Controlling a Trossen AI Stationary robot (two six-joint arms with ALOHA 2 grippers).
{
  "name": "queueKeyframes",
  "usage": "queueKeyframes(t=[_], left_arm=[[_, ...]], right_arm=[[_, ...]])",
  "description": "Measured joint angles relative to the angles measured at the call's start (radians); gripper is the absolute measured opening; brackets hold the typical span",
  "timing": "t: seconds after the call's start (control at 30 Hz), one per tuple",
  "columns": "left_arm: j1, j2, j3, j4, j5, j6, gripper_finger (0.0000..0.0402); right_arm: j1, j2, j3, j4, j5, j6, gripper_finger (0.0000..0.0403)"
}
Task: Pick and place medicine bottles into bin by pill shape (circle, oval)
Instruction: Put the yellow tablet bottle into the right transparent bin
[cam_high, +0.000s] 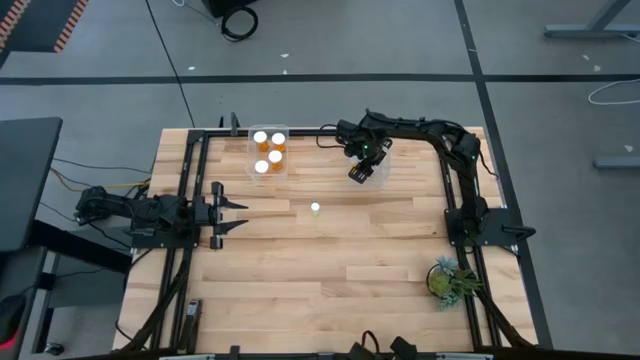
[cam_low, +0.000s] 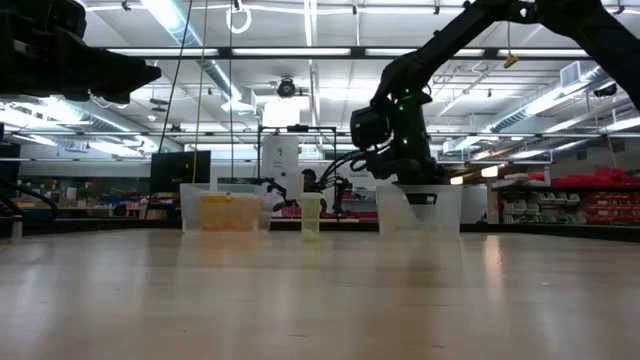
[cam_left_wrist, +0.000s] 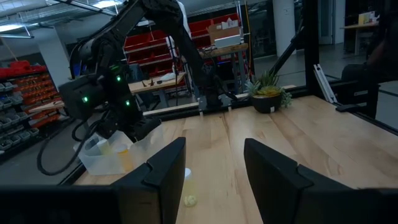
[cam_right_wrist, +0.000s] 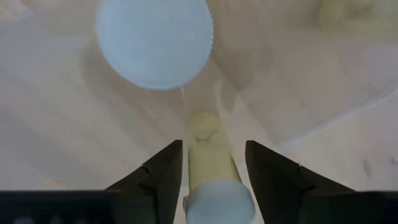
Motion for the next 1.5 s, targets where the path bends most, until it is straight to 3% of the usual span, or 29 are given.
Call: queueKeyframes(t=[0.3, 0.8, 1.5], left_arm=[[0.0, 0.0, 0.0, 0.0, 0.0, 0.0, 0.0172], [0.0, 0.0, 0.0, 0.0, 0.0, 0.0, 0.0172], [0.0, 0.0, 0.0, 0.0, 0.0, 0.0, 0.0172]], right_arm=[[0.011, -0.161, 0.0, 0.014, -0.001, 0.031, 0.0182], [0.136, -0.449, 0.0, 0.018, 0.026, 0.095, 0.0182], [0.278, -0.508, 0.0, 0.052, 0.056, 0.107, 0.0181]])
